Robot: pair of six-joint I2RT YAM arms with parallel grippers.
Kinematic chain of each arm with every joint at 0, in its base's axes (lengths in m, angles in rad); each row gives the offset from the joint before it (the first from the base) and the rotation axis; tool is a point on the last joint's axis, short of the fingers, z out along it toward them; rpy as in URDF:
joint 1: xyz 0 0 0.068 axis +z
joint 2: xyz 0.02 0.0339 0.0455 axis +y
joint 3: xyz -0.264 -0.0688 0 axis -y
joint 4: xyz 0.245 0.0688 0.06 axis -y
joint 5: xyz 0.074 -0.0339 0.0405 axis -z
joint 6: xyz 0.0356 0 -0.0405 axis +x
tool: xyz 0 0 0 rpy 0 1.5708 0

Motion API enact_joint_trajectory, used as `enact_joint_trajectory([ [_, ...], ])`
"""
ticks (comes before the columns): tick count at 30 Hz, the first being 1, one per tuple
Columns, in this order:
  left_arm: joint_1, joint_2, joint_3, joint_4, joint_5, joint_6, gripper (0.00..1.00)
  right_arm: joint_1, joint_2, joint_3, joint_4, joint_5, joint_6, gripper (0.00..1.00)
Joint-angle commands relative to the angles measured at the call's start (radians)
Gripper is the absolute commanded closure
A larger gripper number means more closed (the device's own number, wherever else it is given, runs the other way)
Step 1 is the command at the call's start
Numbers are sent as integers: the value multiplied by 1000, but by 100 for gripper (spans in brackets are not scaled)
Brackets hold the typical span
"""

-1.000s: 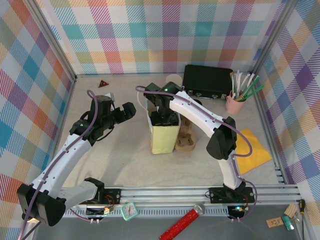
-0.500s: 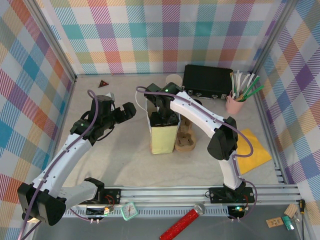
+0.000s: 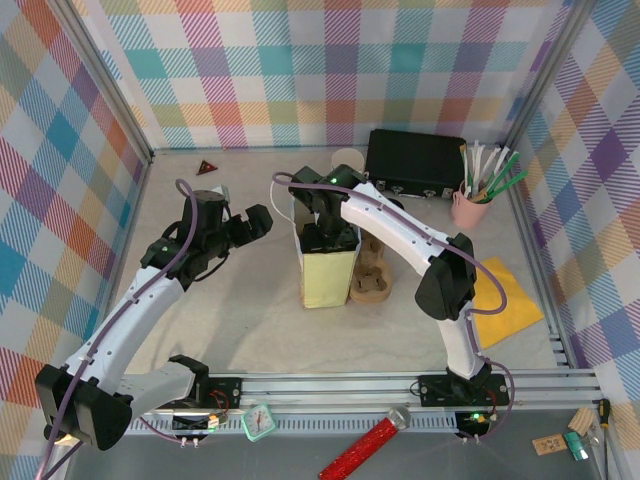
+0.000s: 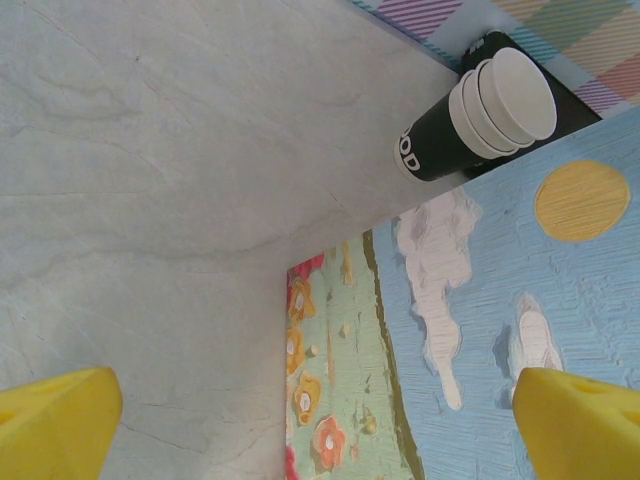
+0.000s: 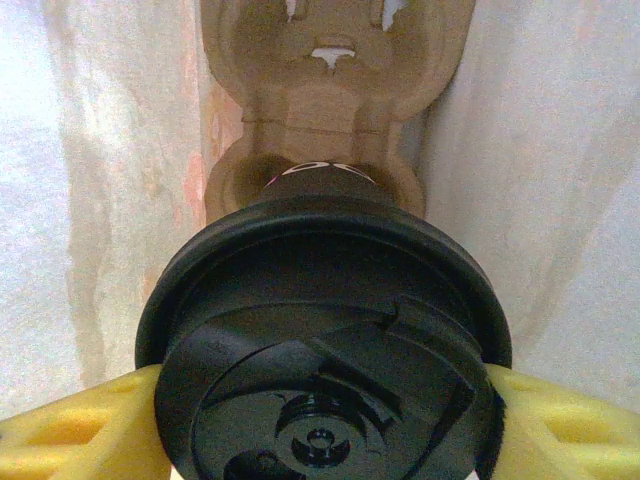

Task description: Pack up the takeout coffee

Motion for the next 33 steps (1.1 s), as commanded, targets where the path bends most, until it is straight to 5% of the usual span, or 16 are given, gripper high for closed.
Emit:
enact_joint_trajectory([
  [1,9,5,32,17,14,-2,0,-4,-2,-32,-13,-12,18,33],
  [33,10,5,39,14,15,-3,0,-1,1,-82,17,-21,19,33],
])
